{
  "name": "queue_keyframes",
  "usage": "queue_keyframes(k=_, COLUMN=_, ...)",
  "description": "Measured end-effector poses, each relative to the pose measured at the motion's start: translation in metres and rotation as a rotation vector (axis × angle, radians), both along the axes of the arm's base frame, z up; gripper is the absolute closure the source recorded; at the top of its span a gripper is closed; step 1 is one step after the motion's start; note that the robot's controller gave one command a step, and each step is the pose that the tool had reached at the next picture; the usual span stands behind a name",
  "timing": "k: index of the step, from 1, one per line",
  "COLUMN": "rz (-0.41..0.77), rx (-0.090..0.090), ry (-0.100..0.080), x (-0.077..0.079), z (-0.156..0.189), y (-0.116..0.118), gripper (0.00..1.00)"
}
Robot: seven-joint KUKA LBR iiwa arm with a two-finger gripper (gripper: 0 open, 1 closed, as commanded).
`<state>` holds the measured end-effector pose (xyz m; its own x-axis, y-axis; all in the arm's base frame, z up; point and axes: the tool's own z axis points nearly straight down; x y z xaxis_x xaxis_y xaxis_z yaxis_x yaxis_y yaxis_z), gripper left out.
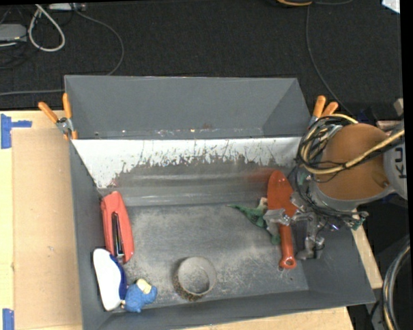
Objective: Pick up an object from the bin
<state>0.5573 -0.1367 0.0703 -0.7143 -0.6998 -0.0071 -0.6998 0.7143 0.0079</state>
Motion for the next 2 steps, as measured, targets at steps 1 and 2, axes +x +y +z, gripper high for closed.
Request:
queue_keyframes(k=1, rz=-0.050, rx=-0.001, ry=-0.003, x=-0.008, z=0.001, y=-0.001, gripper=0.00)
queue_keyframes(k=2, rz=0.410, rx=0.002, ry=-0.007, x=-0.015, z=0.029, y=0.011, gripper=0.00)
